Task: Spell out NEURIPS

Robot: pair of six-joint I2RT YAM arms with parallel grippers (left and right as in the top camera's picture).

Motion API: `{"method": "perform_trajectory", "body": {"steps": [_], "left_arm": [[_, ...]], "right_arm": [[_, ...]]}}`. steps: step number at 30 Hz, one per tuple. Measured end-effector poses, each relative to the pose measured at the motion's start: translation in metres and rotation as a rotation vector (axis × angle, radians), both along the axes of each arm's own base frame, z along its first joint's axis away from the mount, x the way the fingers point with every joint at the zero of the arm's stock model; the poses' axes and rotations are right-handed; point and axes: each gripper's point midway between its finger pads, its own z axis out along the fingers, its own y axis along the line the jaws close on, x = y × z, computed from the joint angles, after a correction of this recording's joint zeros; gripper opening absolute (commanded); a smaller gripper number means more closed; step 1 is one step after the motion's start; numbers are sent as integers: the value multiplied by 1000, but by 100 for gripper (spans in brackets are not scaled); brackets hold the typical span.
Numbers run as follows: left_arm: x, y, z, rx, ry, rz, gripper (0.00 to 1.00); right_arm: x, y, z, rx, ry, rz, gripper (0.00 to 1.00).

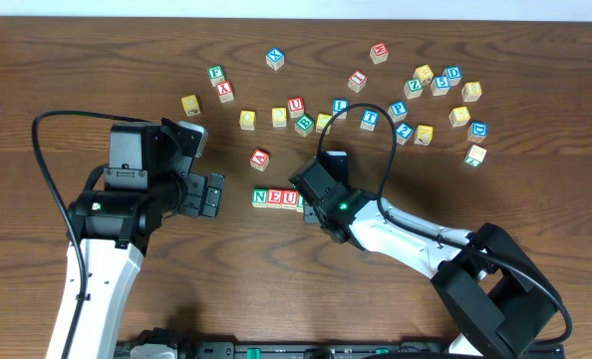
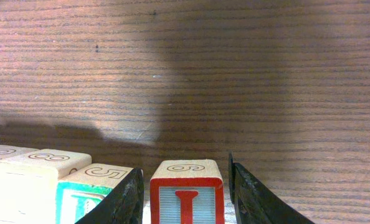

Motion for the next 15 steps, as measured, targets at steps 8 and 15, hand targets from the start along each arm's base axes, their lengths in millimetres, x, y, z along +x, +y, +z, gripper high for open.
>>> {"method": "perform_trajectory", "body": {"steps": [8,15], "left_arm": [[0,0,0,0,0,0,98],[0,0,0,0,0,0,98]], "right_arm": [[0,0,0,-1,0,0,39],[1,-1,0,-5,-5,-3,40]]}}
